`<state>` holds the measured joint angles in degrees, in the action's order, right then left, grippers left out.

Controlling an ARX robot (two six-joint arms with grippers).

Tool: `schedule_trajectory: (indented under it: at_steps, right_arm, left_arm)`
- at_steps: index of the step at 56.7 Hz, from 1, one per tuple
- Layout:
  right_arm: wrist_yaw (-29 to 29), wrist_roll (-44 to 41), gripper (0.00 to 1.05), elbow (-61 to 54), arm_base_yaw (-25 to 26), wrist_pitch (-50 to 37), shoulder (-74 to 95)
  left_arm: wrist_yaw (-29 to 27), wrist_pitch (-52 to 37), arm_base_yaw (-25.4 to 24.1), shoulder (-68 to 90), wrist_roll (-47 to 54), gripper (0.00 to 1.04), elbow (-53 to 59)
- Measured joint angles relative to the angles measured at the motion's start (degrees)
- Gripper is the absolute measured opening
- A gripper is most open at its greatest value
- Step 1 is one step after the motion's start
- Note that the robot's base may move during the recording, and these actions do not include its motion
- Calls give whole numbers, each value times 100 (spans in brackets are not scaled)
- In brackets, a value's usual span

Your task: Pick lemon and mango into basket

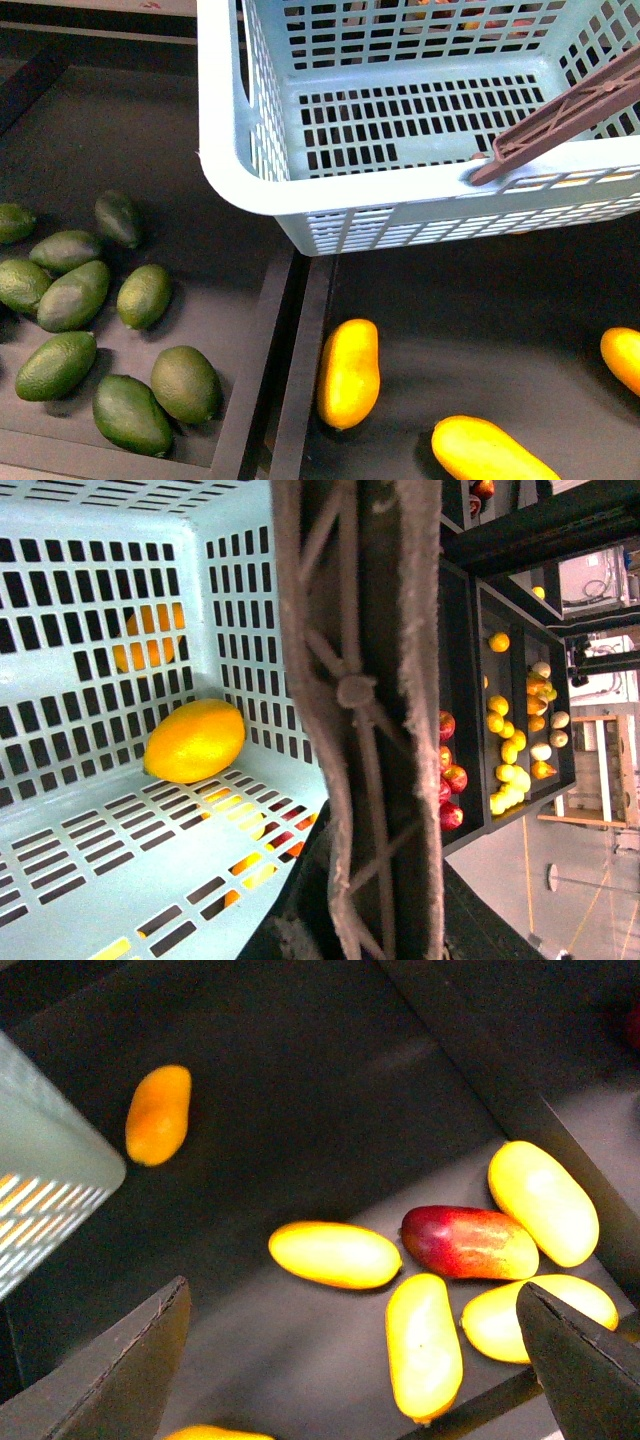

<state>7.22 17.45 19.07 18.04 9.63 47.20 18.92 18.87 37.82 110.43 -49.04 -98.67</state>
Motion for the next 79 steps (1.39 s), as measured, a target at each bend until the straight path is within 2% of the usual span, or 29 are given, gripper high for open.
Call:
schedule_trajectory:
  at_steps: [5, 9, 16, 23, 38, 43, 46, 51, 65, 79]
  right_arm:
    - [-629, -597, 96, 122, 953, -850, 966]
    - [-1040, -1552, 96, 219, 1696, -1705, 2039]
    - [-1447, -2898, 96, 334, 2223, -2452, 3180]
    - [-1738, -4424, 96, 468, 2363, -2699, 3928]
    - [-2020, -6981, 96, 673, 2072, -2798, 5128]
    - [-1797, -7973, 96, 776, 1851, -2914, 5834]
    - [-1652, -8185, 96, 911, 1707, -3056, 6240]
    - [-1449, -8336, 96, 1169, 1423, -3180, 6765]
    - [-1349, -8240, 96, 1606, 568, -3224, 7506]
    - [-1252, -7737, 96, 1932, 264, -3377, 8052]
  left_arm:
    - [-31, 0, 7, 0, 0, 7, 0]
    - [-92, 0, -9, 0, -2, 7, 0]
    - [-164, 0, -46, 0, 15, 7, 0]
    - [-142, 0, -39, 0, 39, 7, 0]
    - [-70, 0, -31, 0, 20, 7, 0]
    - [-83, 0, -31, 0, 17, 7, 0]
    - [-101, 0, -33, 0, 20, 7, 0]
    - [-131, 0, -33, 0, 22, 7, 0]
    - [-70, 0, -31, 0, 20, 7, 0]
    - [-111, 0, -33, 0, 20, 7, 0]
